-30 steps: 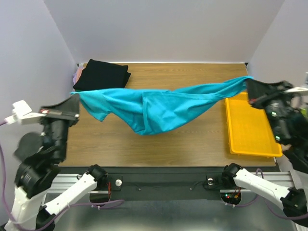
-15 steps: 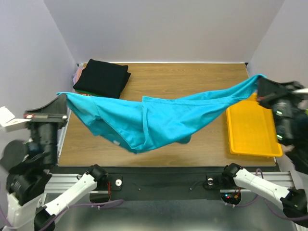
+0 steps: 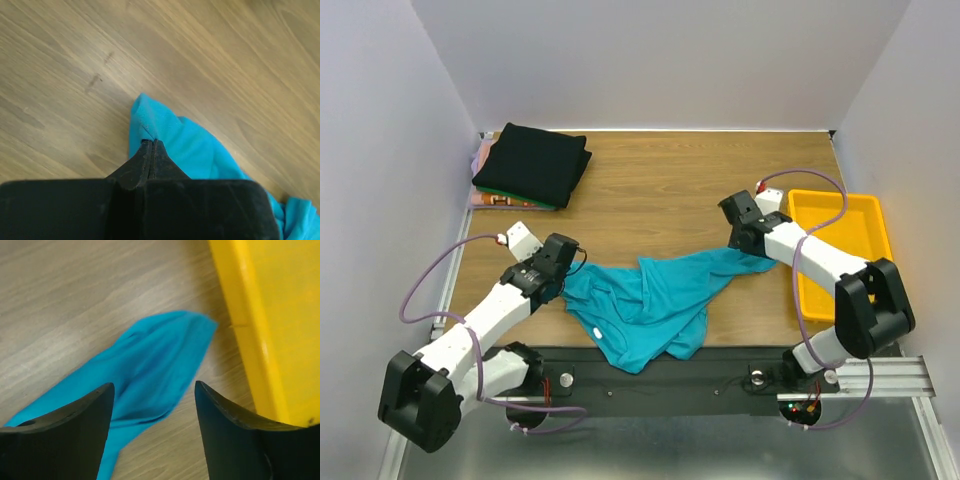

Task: Fold and stack the t-shirts
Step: Flatten the tshirt out

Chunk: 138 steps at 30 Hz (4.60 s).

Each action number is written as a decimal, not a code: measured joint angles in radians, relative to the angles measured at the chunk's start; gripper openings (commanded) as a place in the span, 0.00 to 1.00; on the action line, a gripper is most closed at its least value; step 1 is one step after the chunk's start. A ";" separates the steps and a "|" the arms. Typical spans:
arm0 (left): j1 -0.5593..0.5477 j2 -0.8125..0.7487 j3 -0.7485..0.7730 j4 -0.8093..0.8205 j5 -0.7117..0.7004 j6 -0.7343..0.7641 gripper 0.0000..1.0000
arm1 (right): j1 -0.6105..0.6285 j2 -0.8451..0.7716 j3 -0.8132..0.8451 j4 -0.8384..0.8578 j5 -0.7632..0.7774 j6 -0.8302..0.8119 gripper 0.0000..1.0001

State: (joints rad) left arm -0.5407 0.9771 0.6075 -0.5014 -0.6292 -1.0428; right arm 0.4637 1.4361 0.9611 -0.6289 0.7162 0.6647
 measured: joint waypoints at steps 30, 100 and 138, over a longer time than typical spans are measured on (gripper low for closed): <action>0.067 -0.039 -0.099 0.171 0.144 0.009 0.00 | 0.460 0.578 0.463 0.238 -0.331 -0.108 0.10; 0.345 0.759 1.727 0.286 0.467 0.657 0.00 | -0.145 0.358 1.394 0.236 -0.182 -0.441 0.00; -0.081 0.013 -0.188 0.392 0.467 -0.001 0.00 | -0.188 -0.595 -0.495 0.188 -0.351 0.067 0.00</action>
State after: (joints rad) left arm -0.6216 0.9897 0.4194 -0.1093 -0.1623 -1.0435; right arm 0.2760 0.8413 0.4660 -0.4408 0.3653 0.7319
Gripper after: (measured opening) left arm 0.014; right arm 0.025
